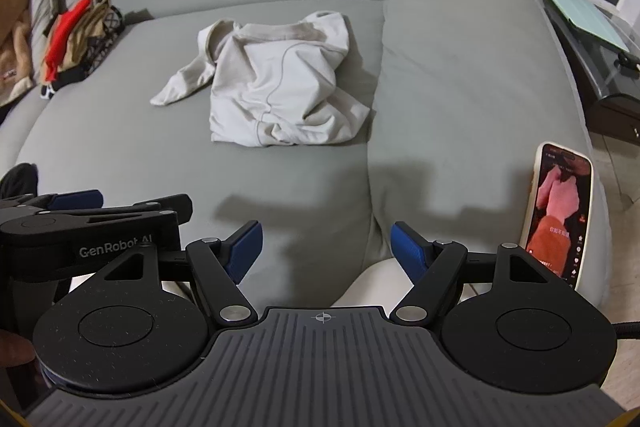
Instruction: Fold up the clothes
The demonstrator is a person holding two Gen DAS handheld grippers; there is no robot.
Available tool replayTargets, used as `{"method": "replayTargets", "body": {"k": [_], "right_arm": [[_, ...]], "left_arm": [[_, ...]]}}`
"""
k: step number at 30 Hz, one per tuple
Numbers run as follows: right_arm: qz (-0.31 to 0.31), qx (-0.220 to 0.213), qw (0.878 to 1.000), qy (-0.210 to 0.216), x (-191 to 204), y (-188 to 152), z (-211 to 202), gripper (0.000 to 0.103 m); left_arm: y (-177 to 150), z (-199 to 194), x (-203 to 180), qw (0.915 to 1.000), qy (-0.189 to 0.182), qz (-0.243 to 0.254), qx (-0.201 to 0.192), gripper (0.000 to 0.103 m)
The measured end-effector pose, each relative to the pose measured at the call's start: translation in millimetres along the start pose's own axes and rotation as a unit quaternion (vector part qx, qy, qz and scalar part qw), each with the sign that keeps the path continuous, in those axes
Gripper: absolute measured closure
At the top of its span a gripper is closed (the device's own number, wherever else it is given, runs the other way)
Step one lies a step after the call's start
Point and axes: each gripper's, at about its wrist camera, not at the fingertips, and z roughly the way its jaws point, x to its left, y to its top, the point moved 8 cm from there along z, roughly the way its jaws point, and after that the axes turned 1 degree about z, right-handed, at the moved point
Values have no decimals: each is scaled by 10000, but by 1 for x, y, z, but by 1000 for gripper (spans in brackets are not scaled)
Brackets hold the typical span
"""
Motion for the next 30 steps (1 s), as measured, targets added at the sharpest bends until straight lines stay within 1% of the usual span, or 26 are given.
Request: {"method": "replayTargets", "body": {"k": [4, 5, 8, 9, 12, 14, 30], "right_arm": [[54, -45, 10000, 57, 3, 0, -3, 26], [69, 28, 9999, 109, 2, 1, -1, 26], [68, 19, 9999, 139, 1, 0, 2, 26], [68, 16, 9999, 143, 0, -1, 1, 26], [87, 43, 9999, 131, 1, -1, 1, 26], [99, 51, 9998, 138, 0, -1, 2, 26], [146, 29, 9998, 132, -2, -3, 1, 26]], "left_arm": [[4, 0, -1, 10000, -34, -79, 33, 9], [7, 2, -1, 10000, 8, -41, 44, 10], [3, -4, -2, 9997, 32, 85, -230, 9], [0, -3, -1, 9996, 19, 86, -249, 9], [-8, -1, -3, 9998, 23, 75, -163, 9], [-1, -1, -1, 10000, 16, 46, -54, 10], [0, -4, -3, 9999, 59, 114, -112, 10]]}}
